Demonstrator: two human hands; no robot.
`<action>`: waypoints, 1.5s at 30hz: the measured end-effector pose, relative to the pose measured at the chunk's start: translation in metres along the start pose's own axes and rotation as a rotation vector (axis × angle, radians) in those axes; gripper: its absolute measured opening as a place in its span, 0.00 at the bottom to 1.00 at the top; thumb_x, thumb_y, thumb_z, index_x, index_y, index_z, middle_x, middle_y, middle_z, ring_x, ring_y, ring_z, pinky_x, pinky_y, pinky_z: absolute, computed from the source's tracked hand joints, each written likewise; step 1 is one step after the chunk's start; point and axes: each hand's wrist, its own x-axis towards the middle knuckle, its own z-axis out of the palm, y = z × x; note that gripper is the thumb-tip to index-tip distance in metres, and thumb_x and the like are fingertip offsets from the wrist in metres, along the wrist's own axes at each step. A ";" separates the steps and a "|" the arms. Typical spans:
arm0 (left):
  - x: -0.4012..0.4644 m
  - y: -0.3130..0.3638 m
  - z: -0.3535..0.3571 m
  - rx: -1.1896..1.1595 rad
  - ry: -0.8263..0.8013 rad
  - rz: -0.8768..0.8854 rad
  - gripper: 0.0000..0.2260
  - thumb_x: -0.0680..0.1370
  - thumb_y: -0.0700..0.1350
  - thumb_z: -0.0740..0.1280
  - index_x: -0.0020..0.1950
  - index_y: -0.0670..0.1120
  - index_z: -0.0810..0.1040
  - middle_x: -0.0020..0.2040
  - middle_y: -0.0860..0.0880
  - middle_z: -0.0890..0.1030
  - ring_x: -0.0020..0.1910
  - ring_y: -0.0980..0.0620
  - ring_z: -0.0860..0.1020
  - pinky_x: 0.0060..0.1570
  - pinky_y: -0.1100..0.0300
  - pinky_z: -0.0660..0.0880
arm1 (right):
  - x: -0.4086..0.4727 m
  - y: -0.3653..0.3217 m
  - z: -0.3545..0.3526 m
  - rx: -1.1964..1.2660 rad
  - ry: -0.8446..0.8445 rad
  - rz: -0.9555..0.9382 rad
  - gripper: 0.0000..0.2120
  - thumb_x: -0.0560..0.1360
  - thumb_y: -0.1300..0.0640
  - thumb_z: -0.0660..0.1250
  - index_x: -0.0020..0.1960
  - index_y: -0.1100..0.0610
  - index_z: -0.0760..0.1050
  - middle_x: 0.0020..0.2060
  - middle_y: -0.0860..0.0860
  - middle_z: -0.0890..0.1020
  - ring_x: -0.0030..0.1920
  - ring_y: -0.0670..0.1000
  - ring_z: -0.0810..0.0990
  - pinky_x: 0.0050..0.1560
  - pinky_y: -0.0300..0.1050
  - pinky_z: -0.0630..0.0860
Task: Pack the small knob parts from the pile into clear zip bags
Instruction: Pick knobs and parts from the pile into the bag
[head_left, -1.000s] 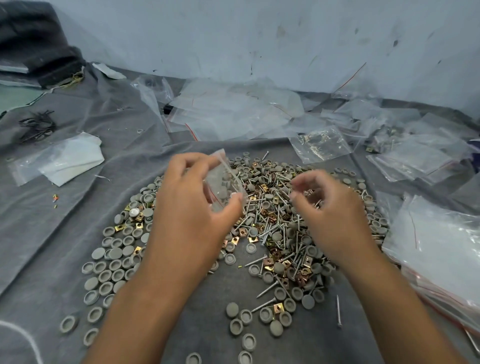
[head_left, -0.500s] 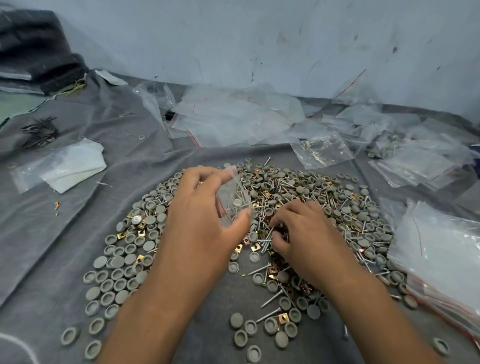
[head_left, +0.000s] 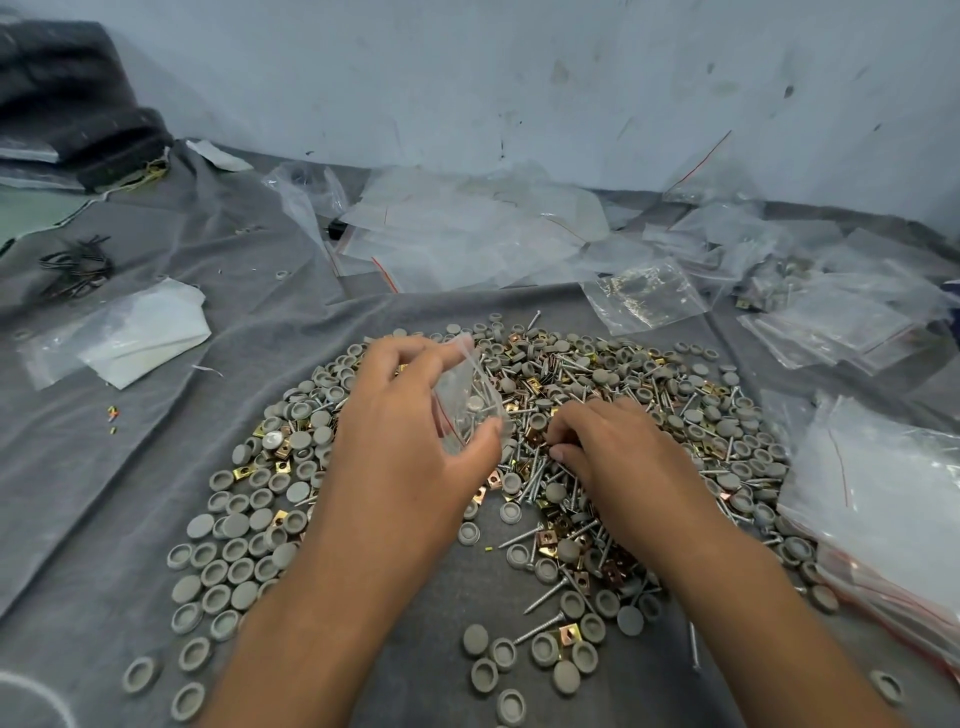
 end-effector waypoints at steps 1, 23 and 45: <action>0.000 0.000 0.000 0.001 0.001 0.000 0.27 0.72 0.54 0.74 0.71 0.55 0.74 0.57 0.60 0.70 0.50 0.69 0.70 0.54 0.82 0.60 | 0.000 0.000 0.000 0.036 0.002 0.017 0.01 0.83 0.47 0.61 0.53 0.42 0.71 0.48 0.38 0.75 0.50 0.45 0.70 0.39 0.41 0.67; 0.000 0.003 0.010 0.011 -0.039 0.046 0.26 0.71 0.50 0.74 0.69 0.52 0.77 0.56 0.58 0.72 0.46 0.69 0.70 0.54 0.80 0.62 | -0.012 -0.032 -0.035 1.658 -0.160 0.145 0.09 0.71 0.58 0.67 0.50 0.60 0.78 0.38 0.51 0.82 0.35 0.43 0.78 0.29 0.34 0.67; -0.001 0.002 0.012 0.010 -0.089 0.098 0.27 0.69 0.43 0.75 0.68 0.52 0.78 0.57 0.58 0.71 0.46 0.69 0.72 0.54 0.80 0.63 | -0.024 -0.047 -0.036 0.506 0.431 -0.178 0.07 0.76 0.60 0.75 0.53 0.52 0.85 0.43 0.41 0.85 0.45 0.38 0.83 0.47 0.34 0.78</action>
